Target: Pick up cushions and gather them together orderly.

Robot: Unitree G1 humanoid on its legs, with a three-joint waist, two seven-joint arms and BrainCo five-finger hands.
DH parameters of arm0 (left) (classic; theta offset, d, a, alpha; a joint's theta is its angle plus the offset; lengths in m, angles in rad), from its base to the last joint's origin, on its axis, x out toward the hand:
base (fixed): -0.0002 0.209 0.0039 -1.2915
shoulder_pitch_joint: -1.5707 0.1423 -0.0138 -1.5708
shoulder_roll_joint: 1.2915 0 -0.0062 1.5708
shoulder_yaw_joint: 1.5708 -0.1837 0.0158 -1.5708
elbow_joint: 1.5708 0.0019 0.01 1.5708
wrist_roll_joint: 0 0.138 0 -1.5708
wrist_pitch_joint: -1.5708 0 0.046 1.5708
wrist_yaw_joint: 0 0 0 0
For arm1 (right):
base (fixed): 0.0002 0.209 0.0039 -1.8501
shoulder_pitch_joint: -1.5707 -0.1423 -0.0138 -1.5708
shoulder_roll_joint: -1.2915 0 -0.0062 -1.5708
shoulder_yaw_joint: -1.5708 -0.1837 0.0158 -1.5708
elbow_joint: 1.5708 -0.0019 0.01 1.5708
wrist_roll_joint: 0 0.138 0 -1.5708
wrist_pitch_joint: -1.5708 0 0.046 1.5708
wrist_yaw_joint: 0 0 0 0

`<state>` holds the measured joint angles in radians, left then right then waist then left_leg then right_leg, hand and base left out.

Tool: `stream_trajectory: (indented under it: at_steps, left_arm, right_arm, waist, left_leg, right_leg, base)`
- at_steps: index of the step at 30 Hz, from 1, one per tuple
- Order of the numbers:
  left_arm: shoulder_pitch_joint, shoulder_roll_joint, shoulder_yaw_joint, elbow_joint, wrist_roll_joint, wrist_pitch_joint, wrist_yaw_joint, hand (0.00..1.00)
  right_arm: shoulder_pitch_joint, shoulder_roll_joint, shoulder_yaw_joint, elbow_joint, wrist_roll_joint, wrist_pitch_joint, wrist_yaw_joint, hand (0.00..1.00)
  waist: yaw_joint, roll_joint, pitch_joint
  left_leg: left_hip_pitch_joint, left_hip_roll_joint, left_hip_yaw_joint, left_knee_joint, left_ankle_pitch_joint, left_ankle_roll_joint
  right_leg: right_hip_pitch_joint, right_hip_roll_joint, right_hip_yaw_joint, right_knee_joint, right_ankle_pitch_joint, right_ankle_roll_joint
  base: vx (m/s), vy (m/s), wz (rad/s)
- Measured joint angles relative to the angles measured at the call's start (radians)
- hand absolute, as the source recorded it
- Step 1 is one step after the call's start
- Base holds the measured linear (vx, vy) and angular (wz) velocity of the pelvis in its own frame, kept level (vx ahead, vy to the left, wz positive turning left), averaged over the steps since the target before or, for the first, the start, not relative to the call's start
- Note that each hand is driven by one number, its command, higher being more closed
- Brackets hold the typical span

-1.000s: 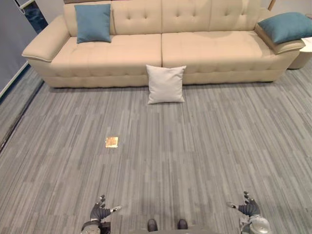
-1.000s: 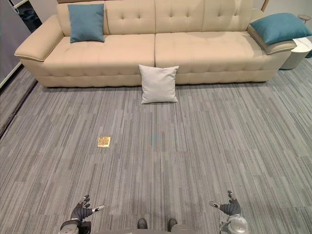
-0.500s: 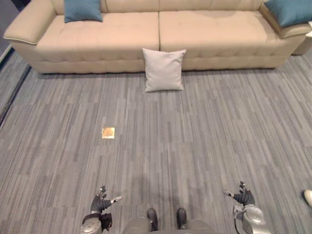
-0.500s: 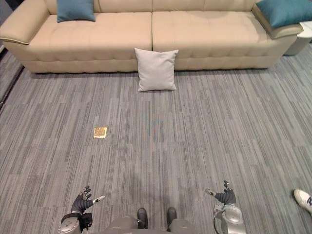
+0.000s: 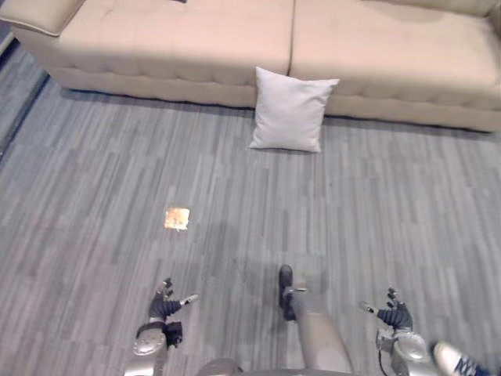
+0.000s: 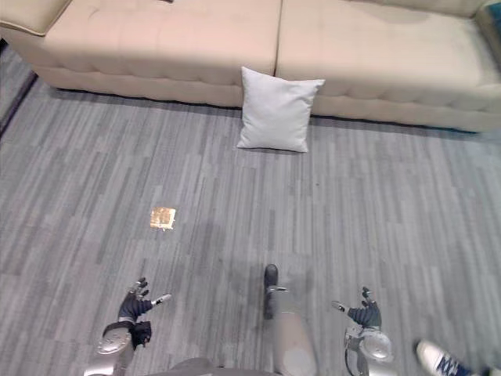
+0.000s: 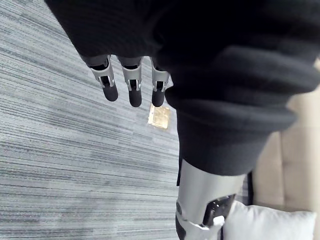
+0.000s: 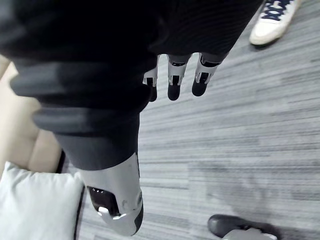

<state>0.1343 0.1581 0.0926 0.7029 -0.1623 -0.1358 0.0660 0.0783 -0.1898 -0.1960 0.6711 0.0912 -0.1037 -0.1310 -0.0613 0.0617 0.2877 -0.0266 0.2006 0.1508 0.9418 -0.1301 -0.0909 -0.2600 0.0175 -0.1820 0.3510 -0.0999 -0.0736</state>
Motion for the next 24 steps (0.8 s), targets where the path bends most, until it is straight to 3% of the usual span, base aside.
stream_trajectory:
  at_steps: [3,5,6,7,8,9,10,11,13,15,16,17,19,20,22,24]
  left_arm:
    - [0.000,-0.022,0.000,-0.031,0.000,-0.001,0.000,0.00]
    - [0.000,-0.039,0.000,-0.048,0.001,-0.001,-0.001,0.00]
    - [-0.001,-0.041,-0.001,-0.047,0.004,0.001,-0.001,0.00]
    - [-0.001,-0.043,-0.001,-0.045,0.007,0.002,-0.001,0.00]
    - [0.004,-0.049,-0.002,-0.044,0.008,0.003,0.000,0.00]
    - [0.010,-0.056,-0.002,-0.042,0.008,0.003,0.000,0.00]
    - [0.032,-0.060,-0.002,-0.029,0.008,0.002,0.000,0.00]
    - [0.038,-0.053,0.000,0.000,0.009,0.009,0.000,0.00]
    - [0.039,-0.052,-0.001,0.000,0.017,0.009,0.000,0.00]
    - [0.046,-0.059,-0.003,0.003,0.017,0.011,0.000,0.00]
    - [0.049,-0.053,-0.004,0.006,0.017,0.015,0.000,0.00]
    - [0.042,-0.046,-0.006,0.016,0.017,0.017,0.001,0.00]
    - [0.042,-0.035,-0.011,0.016,0.017,0.015,0.002,0.00]
    - [0.041,-0.031,-0.011,0.016,0.016,0.014,0.002,0.00]
    - [0.035,-0.016,-0.011,0.020,0.016,0.014,0.002,0.00]
    - [0.014,-0.015,-0.011,0.048,0.015,0.015,0.003,0.00]
  right_arm:
    - [0.008,0.039,0.001,-0.076,0.028,-0.006,-0.001,0.00]
    - [0.006,0.042,0.001,-0.105,0.037,-0.006,-0.001,0.00]
    - [0.005,0.044,0.001,-0.108,0.038,-0.006,-0.001,0.00]
    - [0.005,0.050,-0.001,-0.105,0.039,-0.006,-0.001,0.00]
    - [0.009,0.055,-0.008,-0.103,0.042,-0.005,-0.004,0.00]
    - [0.012,0.053,-0.010,-0.096,0.045,-0.006,-0.005,0.00]
    - [0.012,0.051,-0.009,-0.068,0.045,-0.004,-0.005,0.00]
    - [0.019,0.068,-0.002,-0.047,0.043,0.001,-0.005,0.00]
    - [0.028,0.068,-0.001,-0.046,0.033,0.001,-0.005,0.00]
    - [0.022,0.071,0.008,-0.044,0.016,0.002,-0.002,0.00]
    - [0.015,0.076,0.026,-0.040,0.013,0.002,0.000,0.00]
    - [0.011,0.078,0.057,-0.017,-0.005,0.004,0.001,0.00]
    - [0.005,0.077,0.080,-0.008,-0.016,0.005,0.001,0.00]
    - [0.003,0.077,0.092,-0.005,-0.023,0.004,0.001,0.00]
    - [-0.004,0.072,0.091,0.016,-0.023,0.004,0.001,0.00]
    - [-0.001,0.058,0.087,0.037,-0.023,0.005,0.001,0.00]
  waist:
    - [0.033,-0.034,0.011]
    - [0.062,-0.034,0.013]
    - [0.074,-0.033,0.013]
    - [0.085,-0.039,0.016]
    - [0.101,-0.043,0.015]
    - [0.103,-0.038,0.012]
    - [0.108,-0.038,-0.005]
    - [0.100,-0.078,-0.043]
    - [0.104,-0.093,-0.054]
    - [0.105,-0.093,-0.054]
    - [0.102,-0.090,-0.052]
    - [0.095,-0.085,-0.050]
    - [0.091,-0.077,-0.051]
    - [0.075,-0.064,-0.056]
    - [0.069,-0.071,-0.059]
    - [0.060,-0.071,-0.057]
  left_leg:
    - [-0.185,0.026,0.082,0.126,-0.086,0.088]
    - [-0.306,0.023,0.106,0.029,-0.116,0.101]
    - [-0.339,0.018,0.102,-0.028,-0.118,0.101]
    - [-0.385,-0.012,0.074,-0.193,-0.111,0.090]
    - [-0.385,-0.049,0.038,-0.409,-0.070,0.040]
    - [-0.377,-0.063,0.022,-0.511,-0.043,0.013]
    - [-0.370,-0.071,-0.006,-0.545,0.093,0.055]
    - [-0.370,-0.110,0.026,-0.498,0.032,0.090]
    - [-0.345,-0.114,0.081,-0.461,-0.023,0.124]
    - [-0.262,-0.115,0.131,-0.445,-0.087,0.144]
    - [-0.181,-0.115,0.148,-0.466,-0.127,0.149]
    - [-0.076,-0.115,0.156,-0.494,-0.149,0.150]
    - [-0.004,-0.113,0.155,-0.542,-0.150,0.151]
    - [0.055,-0.105,0.155,-0.597,-0.150,0.151]
    - [0.096,-0.102,0.151,-0.631,-0.150,0.150]
    - [0.124,-0.093,0.132,-0.649,-0.150,0.150]
  right_leg:
    - [0.188,0.000,0.049,-0.107,-0.031,-0.019]
    - [0.258,-0.003,0.085,-0.159,-0.070,0.006]
    - [0.273,-0.004,0.099,-0.166,-0.083,0.016]
    - [0.303,-0.015,0.124,-0.168,-0.111,0.029]
    - [0.336,-0.035,0.150,-0.165,-0.147,0.050]
    - [0.346,-0.037,0.168,-0.163,-0.167,0.064]
    - [0.370,-0.043,0.205,-0.147,-0.217,0.087]
    - [0.355,-0.095,0.243,-0.099,-0.238,0.098]
    - [0.317,-0.126,0.273,0.010,-0.231,0.125]
    - [0.253,-0.150,0.280,0.234,-0.169,0.235]
    - [0.178,-0.161,0.273,0.446,-0.095,0.320]
    - [0.108,-0.181,0.219,0.613,-0.133,0.244]
    - [0.061,-0.186,0.147,0.622,-0.164,0.188]
    - [0.004,-0.177,0.067,0.533,-0.188,0.148]
    - [-0.057,-0.157,0.030,0.350,-0.184,0.146]
    - [-0.091,-0.137,0.023,0.125,-0.110,0.138]
  base:
    - [0.66,-0.094,-0.25]
    - [0.47,0.035,-0.40]
    - [0.50,0.109,-0.60]
    - [0.51,0.159,-0.61]
    - [0.52,0.189,-0.66]
    - [0.52,0.258,-0.79]
    - [0.55,0.302,-0.77]
    - [0.69,0.355,-0.66]
    - [0.65,0.295,-0.59]
    - [0.52,0.235,-0.80]
    - [0.45,0.148,-0.77]
    - [0.53,0.152,-0.65]
    - [0.36,0.031,-0.27]
    - [0.39,0.005,-0.06]
    - [0.44,-0.055,0.16]
    - [0.41,-0.142,0.44]
